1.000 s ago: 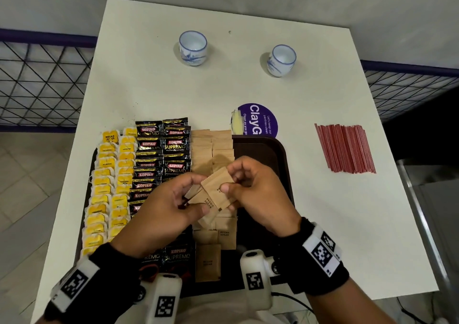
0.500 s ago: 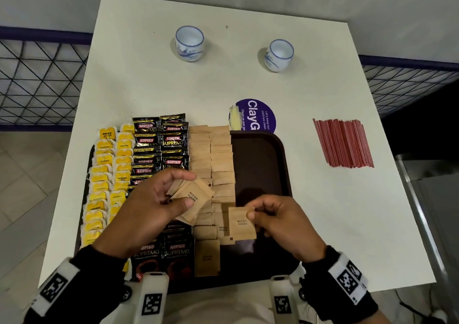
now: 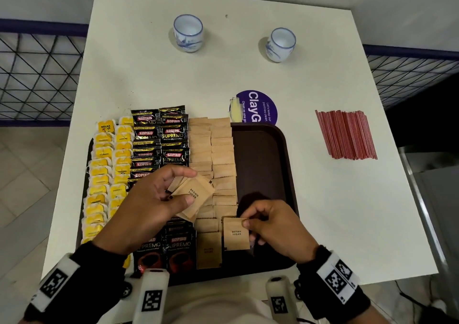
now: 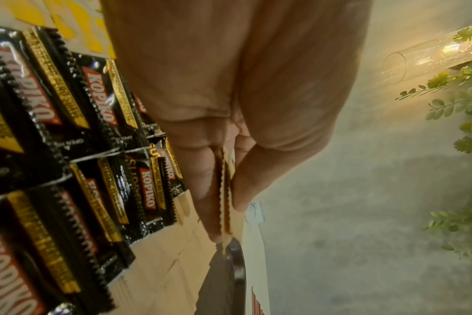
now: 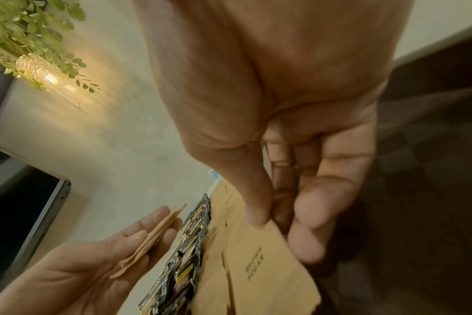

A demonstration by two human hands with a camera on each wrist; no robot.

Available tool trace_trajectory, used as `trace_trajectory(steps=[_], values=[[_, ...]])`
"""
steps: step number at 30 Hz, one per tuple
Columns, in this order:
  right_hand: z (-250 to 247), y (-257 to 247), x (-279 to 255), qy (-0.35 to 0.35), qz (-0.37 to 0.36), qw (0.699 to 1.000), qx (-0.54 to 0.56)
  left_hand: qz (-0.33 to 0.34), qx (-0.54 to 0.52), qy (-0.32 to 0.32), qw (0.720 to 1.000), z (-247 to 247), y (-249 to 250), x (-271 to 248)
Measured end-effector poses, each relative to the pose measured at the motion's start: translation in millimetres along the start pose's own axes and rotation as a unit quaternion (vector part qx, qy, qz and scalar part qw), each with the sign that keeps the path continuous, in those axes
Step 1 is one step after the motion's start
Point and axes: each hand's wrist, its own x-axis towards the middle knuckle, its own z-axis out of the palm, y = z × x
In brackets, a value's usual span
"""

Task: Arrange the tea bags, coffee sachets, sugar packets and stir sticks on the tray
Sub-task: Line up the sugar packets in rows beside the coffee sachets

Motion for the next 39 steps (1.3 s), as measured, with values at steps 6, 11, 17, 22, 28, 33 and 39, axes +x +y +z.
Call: trace_trajectory(steps=[6,11,17,22,28,33,39], values=[[8.1,0.1,5.7,0.007,-0.009,0.999,-0.031,-0.002,-0.01,-0.005,1.0,0.4,2.2,0.0],[12.7,-6.1,7.3,0.019,-0.022,0.998,-0.064,-0.003,-0.013,-0.005,1.0,-1.1,4.2,2.5],[18.4,-9.1,9.8,0.04,-0.014,0.997,-0.065,0.002,-0.007,-0.003,1.0,-1.0,7.6,5.8],[19.7,-10.9,11.1,0.042,-0.003,0.998,-0.038,0.004,-0.019,-0.003,1.0,1.1,7.0,8.0],[9.1,-21.8,8.1,0.056,-0.012,0.998,-0.013,0.009,-0.046,0.006,0.999,9.0,10.8,11.2],[-4.2,-54.7,6.3,0.069,-0.057,0.984,0.153,0.035,-0.078,0.007,0.996,18.5,13.8,16.8],[0.2,-75.5,13.7,0.041,-0.087,0.973,0.211,0.064,-0.081,-0.003,0.995,32.4,17.7,18.7]])
